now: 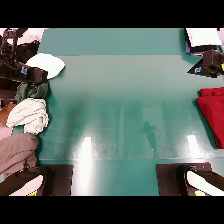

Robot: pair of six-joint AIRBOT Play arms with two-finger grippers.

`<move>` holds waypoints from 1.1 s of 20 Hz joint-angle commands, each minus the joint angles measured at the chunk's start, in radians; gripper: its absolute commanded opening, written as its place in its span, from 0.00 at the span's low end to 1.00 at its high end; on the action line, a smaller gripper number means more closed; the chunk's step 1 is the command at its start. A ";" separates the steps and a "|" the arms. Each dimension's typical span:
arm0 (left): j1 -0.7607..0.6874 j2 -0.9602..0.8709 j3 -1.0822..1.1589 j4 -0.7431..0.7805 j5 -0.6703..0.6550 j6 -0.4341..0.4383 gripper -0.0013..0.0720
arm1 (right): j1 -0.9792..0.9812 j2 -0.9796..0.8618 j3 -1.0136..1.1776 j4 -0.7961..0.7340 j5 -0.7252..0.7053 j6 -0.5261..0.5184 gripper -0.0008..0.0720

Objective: Fold the shirts.

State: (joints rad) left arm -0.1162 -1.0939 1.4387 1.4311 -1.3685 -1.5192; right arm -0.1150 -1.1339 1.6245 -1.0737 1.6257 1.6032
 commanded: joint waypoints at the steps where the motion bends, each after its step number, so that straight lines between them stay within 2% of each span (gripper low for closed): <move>1: 0.000 0.000 0.000 0.000 0.000 0.000 0.06 | 0.001 0.001 0.001 0.000 0.000 0.000 0.04; 11: 0.000 0.000 0.000 0.000 0.001 0.000 0.06 | 0.001 0.001 0.001 0.000 0.001 0.000 0.04; 14: 0.000 0.000 0.000 0.003 0.151 0.010 0.07 | 0.001 0.001 0.001 0.000 0.010 0.000 0.04; 15: 0.000 -0.003 0.000 0.015 0.220 0.045 0.41 | 0.001 0.001 0.001 0.000 0.013 0.000 0.04; 16: 0.001 -0.012 0.000 0.054 0.293 0.041 0.71 | 0.001 0.001 0.001 0.000 0.018 0.000 0.04; 17: 0.001 -0.034 0.001 0.119 0.361 0.013 0.74 | 0.001 0.001 0.001 0.001 0.031 0.000 0.04; 19: 0.001 -0.114 0.001 0.254 0.464 -0.043 0.74 | 0.001 0.001 0.001 0.001 0.060 0.000 0.04; 22: 0.001 -0.304 0.012 0.372 0.603 -0.054 0.74 | 0.001 0.001 0.001 0.002 0.108 0.000 0.04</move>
State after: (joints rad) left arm -0.1162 -1.2636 1.4425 1.6604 -0.9356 -1.5455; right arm -0.1150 -1.1339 1.6245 -1.0725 1.6859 1.6032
